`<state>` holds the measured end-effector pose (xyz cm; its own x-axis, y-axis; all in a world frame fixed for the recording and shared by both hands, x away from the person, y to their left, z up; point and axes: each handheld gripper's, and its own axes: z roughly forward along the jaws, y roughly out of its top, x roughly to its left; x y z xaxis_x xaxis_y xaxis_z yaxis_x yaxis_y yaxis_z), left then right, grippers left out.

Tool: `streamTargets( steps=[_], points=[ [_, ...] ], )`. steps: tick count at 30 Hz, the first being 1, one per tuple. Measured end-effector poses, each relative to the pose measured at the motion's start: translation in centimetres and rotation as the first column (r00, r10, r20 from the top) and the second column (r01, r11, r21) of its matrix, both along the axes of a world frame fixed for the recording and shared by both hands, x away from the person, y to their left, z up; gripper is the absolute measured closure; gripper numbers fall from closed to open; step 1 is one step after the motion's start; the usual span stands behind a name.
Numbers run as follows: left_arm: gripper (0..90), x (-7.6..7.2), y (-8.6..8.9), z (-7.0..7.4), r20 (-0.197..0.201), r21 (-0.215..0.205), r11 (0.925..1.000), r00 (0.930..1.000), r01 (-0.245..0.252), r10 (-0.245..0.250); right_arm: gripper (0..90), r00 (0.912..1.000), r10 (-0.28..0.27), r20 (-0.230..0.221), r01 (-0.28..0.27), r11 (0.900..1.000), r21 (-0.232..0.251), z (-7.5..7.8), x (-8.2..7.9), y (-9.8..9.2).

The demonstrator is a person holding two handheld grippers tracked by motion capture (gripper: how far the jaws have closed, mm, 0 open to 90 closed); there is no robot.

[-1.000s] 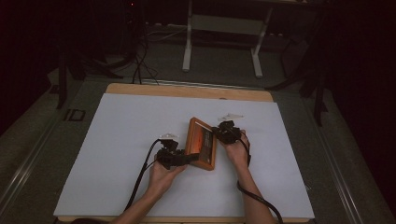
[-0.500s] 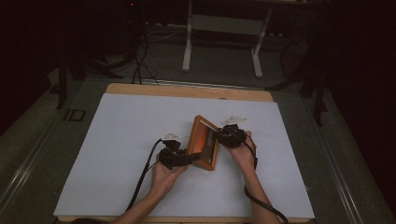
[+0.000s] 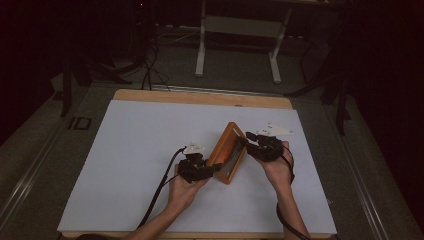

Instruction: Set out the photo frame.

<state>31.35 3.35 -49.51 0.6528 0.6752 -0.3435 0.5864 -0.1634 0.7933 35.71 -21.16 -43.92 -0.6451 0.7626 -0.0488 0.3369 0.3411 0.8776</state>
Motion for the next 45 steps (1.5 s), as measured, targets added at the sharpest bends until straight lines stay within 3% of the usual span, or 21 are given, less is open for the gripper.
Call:
streamTargets(
  steps=[3,4,8,11,20,22,25,26,30,34,38,40,41,43,45],
  points=[
    [67.7,-0.1,-0.8,0.3,0.001,-0.008,0.9999,0.9999,0.014,-0.014,65.3,0.9997,-0.013,0.021,0.012,1.000,0.010,0.7,-0.4,-0.5],
    [68.8,-0.2,-1.3,0.5,0.018,-0.001,0.9997,0.9995,0.026,-0.026,66.3,0.9994,-0.018,0.029,0.018,1.000,0.012,0.9,-0.5,-0.6],
    [69.2,-0.8,-2.9,1.0,0.091,0.072,0.9968,0.9950,0.036,-0.043,77.2,0.9971,-0.042,0.064,0.041,0.999,0.029,1.2,-1.0,-1.4],
    [69.1,-0.9,-3.3,1.1,0.108,0.085,0.9953,0.9926,0.046,-0.055,86.1,0.9956,-0.060,0.072,0.059,0.998,0.017,1.1,-1.4,-2.0],
    [68.7,-0.5,-3.6,1.0,0.147,0.087,0.9907,0.9822,0.104,-0.117,89.5,0.9951,-0.083,0.054,0.082,0.996,0.024,0.2,-1.4,-3.1],
    [68.6,-0.7,-3.8,1.0,0.167,0.100,0.9885,0.9774,0.114,-0.129,89.5,0.9953,-0.087,0.043,0.086,0.996,0.014,-0.1,-1.4,-3.2],
    [67.7,-0.7,-3.9,0.9,0.170,0.091,0.9882,0.9758,0.123,-0.137,89.6,0.9959,-0.083,0.035,0.083,0.997,0.005,-0.6,-1.5,-3.3],
    [66.7,-0.8,-3.9,0.7,0.159,0.070,0.9892,0.9775,0.128,-0.138,89.7,0.9960,-0.084,0.030,0.084,0.996,0.003,-0.7,-1.5,-3.3],
    [54.1,-1.0,-3.9,-0.4,0.137,0.078,0.9882,0.9805,0.131,-0.141,89.7,0.9957,-0.086,0.034,0.085,0.996,0.037,-1.1,-1.8,-3.7],
    [52.7,-1.2,-4.0,-1.7,0.114,0.083,0.9879,0.9835,0.131,-0.140,89.7,0.9955,-0.088,0.035,0.086,0.995,0.048,-1.1,-2.0,-3.9],
    [54.5,-1.2,-4.3,-2.6,0.108,0.106,0.9865,0.9849,0.124,-0.136,89.7,0.9951,-0.091,0.037,0.089,0.994,0.057,-1.2,-2.2,-4.1],
    [61.0,-1.2,-4.3,-3.0,0.108,0.109,0.9850,0.9835,0.133,-0.145,89.7,0.9951,-0.092,0.037,0.089,0.994,0.060,-1.3,-2.2,-4.1],
    [63.8,-1.3,-4.4,-3.0,0.119,0.109,0.9851,0.9821,0.133,-0.146,89.7,0.9949,-0.094,0.039,0.091,0.994,0.062,-1.3,-2.2,-4.0],
    [66.8,-1.5,-4.5,-2.8,0.151,0.148,0.9815,0.9781,0.121,-0.143,89.7,0.9945,-0.096,0.043,0.093,0.994,0.063,-1.3,-2.2,-3.9],
    [68.1,-1.5,-4.5,-2.7,0.155,0.166,0.9782,0.9764,0.124,-0.150,89.3,0.9942,-0.098,0.045,0.095,0.994,0.059,-1.3,-2.2,-3.8]
  ],
)
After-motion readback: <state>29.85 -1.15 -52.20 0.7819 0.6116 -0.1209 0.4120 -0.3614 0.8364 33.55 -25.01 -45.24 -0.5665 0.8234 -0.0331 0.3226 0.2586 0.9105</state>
